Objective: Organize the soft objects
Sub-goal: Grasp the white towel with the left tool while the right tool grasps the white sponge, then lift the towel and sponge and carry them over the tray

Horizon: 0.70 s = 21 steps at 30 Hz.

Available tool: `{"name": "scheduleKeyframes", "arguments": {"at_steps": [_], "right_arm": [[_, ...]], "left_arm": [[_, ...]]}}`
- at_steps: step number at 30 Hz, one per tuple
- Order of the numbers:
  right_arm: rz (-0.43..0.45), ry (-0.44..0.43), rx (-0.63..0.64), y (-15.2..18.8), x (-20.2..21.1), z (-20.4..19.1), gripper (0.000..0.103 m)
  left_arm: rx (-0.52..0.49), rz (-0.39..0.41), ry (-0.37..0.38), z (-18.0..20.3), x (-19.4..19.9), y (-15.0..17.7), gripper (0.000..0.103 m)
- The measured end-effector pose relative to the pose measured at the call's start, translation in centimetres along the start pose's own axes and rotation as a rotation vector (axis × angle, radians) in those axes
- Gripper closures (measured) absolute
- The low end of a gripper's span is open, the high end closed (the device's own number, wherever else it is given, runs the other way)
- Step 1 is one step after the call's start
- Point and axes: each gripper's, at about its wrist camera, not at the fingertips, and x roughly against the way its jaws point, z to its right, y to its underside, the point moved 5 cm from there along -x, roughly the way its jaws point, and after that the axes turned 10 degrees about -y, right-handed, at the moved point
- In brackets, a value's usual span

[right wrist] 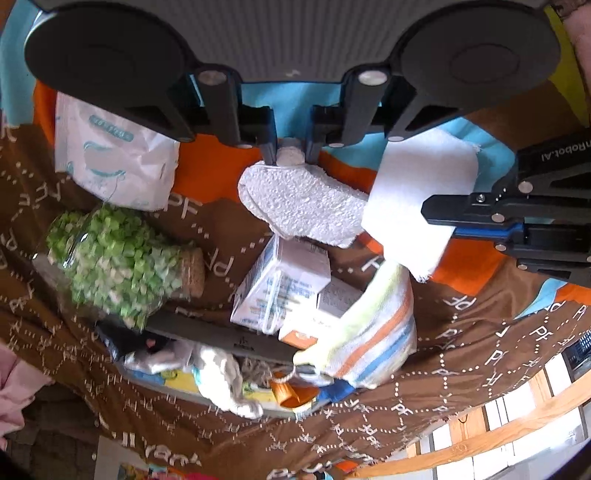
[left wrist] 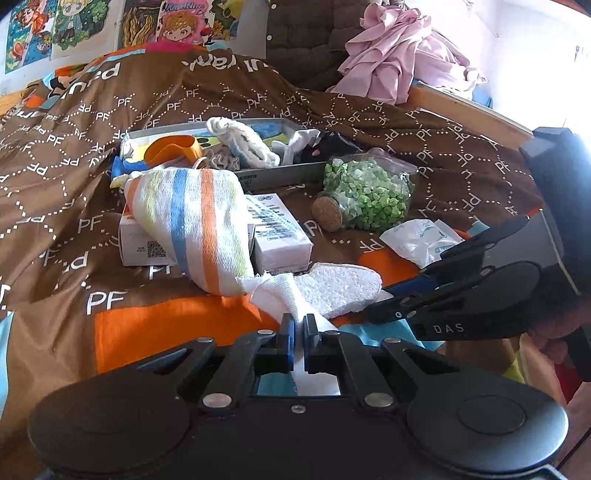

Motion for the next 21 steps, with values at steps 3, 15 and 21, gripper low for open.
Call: {"name": "scheduleKeyframes", "arguments": {"at_steps": [3,15,21], "right_arm": [[0.044,0.028,0.018,-0.4,0.9,-0.1,0.086],[0.245,0.148,0.05,-1.7,3.9,0.4,0.086],[0.362,0.207,-0.008,-2.4,5.2,2.3,0.086]], "left_arm": [[0.0,0.01,0.002,0.0,0.2,-0.2,0.099],[0.046,0.129,0.025,-0.2,1.6,-1.6,0.099],[0.034,0.222,0.067,-0.3,2.1,-5.7,0.1]]}}
